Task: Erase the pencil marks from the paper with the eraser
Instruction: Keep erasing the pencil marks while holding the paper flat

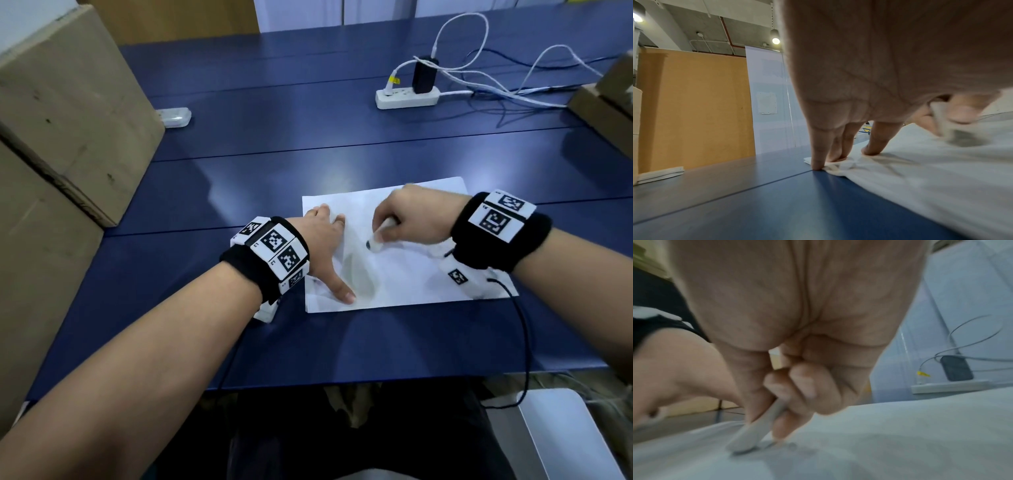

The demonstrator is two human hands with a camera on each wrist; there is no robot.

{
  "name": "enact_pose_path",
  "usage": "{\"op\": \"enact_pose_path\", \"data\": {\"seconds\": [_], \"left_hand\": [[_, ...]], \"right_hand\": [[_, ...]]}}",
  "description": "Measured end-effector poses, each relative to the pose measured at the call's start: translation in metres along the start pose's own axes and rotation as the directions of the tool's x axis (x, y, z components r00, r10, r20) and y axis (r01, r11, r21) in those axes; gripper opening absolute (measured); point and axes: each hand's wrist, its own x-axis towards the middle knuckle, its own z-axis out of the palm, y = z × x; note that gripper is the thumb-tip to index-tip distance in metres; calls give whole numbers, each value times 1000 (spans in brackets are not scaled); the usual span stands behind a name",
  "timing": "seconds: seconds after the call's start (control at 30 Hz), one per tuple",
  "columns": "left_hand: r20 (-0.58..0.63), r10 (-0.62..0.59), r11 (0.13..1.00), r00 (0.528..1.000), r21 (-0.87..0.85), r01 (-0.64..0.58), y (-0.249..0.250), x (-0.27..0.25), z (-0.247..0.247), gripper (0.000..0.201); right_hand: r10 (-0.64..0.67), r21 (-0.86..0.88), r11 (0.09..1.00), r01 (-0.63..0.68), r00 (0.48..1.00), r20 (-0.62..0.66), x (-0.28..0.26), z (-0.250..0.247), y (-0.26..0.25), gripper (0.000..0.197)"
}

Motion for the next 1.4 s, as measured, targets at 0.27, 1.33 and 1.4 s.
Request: {"op": "enact_pose_path", "data": {"seconds": [0.27,1.33,1.4], "left_hand": [[-9,7,1000,1000,20,-7,2,-1,-1,157],[-8,-5,1000,1000,22,5,4,1,-4,153],[-15,-3,1000,1000,24,3,4,1,-2,155]], "right_hand": [[-138,30,990,136,934,328,-24,5,-20,12],[33,-9,999,-34,998,-51,2,-2,1,18],[25,2,1000,-25,999,-47,0,-1,3,19]]}}
